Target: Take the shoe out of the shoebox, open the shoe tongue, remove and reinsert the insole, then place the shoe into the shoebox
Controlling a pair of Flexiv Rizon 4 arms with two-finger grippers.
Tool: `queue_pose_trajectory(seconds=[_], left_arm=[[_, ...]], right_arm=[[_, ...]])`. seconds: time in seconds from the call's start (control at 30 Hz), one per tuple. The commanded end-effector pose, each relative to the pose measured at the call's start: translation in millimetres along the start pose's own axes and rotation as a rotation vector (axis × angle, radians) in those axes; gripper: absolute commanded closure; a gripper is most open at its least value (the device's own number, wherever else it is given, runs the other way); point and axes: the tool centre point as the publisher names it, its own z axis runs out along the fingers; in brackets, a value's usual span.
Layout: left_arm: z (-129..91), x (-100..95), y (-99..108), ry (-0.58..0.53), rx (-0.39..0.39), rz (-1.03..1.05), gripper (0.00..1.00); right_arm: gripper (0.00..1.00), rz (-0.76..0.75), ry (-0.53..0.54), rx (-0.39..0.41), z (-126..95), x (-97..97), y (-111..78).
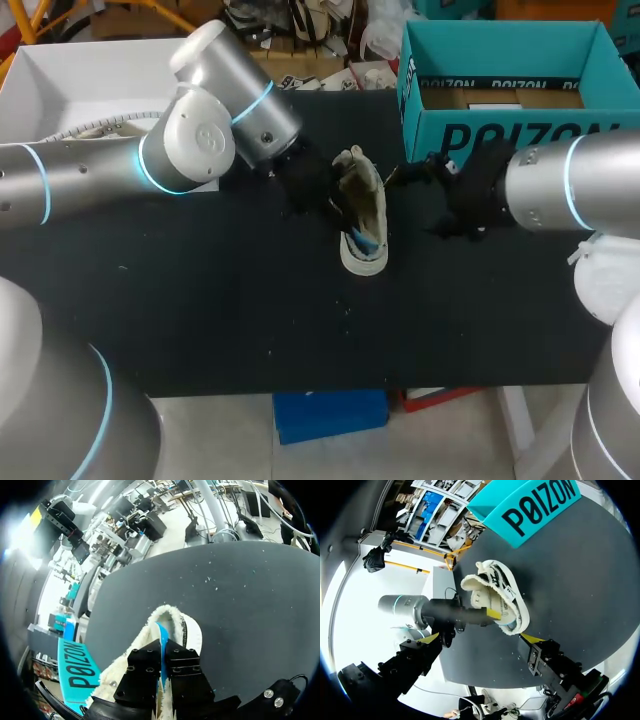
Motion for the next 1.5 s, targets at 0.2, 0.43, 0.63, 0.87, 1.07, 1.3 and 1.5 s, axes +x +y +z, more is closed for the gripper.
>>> queue_pose_trajectory(seconds=[0.2, 0.43, 0.63, 0.87, 1.07, 1.3, 1.5], left_arm=[[22, -2.7, -1, 0.051, 0.054, -0.002, 0.55], [2, 2.4, -18, 0.04, 0.074, 0.011, 0.13], [-26, 2.0, -33, 0.04, 0.054, 0.044, 0.42], [-35, 2.5, -40, 0.09, 0.015, 0.064, 1.0], [-22, 7.9, -31, 0.205, -0.087, 0.078, 1.0], [-9, 8.5, -23, 0.243, -0.127, 0.084, 1.0], [2, 10.7, -17, 0.265, -0.142, 0.084, 1.0]], right_arm=[[0.0, -0.001, 0.006, 0.043, -4, -2.1, 2.3], [0.0, -0.001, 0.006, 0.043, -4, -2.1, 2.3], [0.0, -0.001, 0.006, 0.043, -4, -2.1, 2.3], [0.0, -0.001, 0.006, 0.043, -4, -2.1, 2.3], [0.0, -0.001, 0.006, 0.043, -4, -2.1, 2.3], [0.0, -0.001, 0.006, 0.043, -4, -2.1, 2.3], [0.0, -0.001, 0.006, 0.043, -4, -2.1, 2.3]])
